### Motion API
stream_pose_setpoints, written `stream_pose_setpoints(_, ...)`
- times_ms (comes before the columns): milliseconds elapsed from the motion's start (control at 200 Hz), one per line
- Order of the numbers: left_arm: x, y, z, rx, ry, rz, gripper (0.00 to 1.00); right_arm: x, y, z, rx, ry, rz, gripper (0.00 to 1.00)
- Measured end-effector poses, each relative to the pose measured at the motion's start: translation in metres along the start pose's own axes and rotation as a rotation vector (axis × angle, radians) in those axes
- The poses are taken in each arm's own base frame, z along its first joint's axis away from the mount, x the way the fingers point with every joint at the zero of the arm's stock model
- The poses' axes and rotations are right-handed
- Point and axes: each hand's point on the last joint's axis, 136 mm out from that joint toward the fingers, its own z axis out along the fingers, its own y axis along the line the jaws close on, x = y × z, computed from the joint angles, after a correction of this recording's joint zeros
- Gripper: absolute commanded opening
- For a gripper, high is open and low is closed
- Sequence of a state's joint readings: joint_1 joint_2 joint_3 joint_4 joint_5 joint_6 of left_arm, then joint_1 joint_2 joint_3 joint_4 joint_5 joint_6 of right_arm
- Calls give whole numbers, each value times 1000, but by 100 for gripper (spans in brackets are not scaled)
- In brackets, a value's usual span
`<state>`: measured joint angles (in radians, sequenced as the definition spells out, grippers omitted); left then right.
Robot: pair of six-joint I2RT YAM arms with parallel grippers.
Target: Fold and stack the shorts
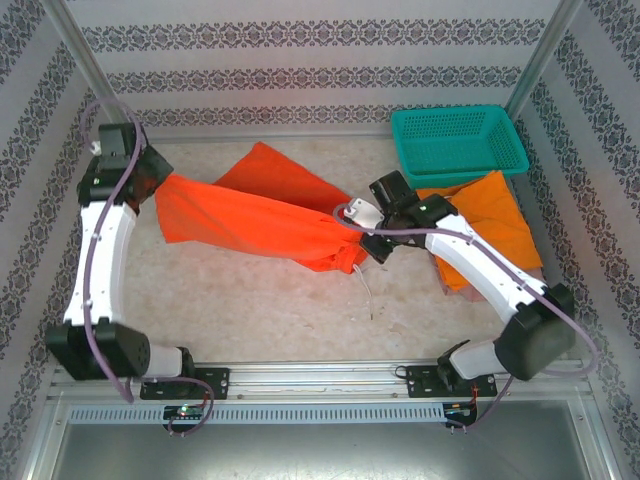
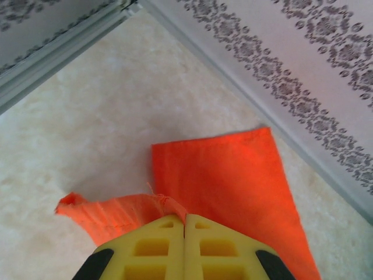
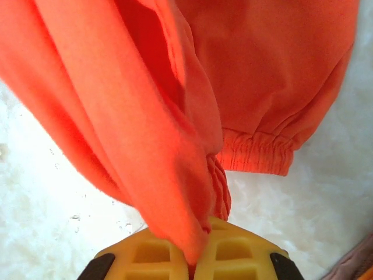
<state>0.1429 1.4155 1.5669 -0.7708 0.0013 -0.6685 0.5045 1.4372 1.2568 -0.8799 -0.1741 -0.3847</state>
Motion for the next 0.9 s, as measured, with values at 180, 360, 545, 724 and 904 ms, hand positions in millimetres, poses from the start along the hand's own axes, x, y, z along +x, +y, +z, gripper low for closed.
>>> stream_pose_setpoints(180,-25,-61,45,69,10,40,0,1,-13,18,-63,62,132,0)
stream_pose_setpoints(360,-29,-128,88,140,22,101,0,12,-30,37,-90,121,264,0)
stream_pose_setpoints(545,-12,-166,143,153,58,152,0,25,-47,52,-102,159,388,2)
stream_pose_setpoints(724,21,-161,200,97,104,175,14,42,-68,68,-92,208,525,37)
stream_pose_setpoints(904,35,-147,245,62,116,154,84,65,-95,78,-51,275,709,67)
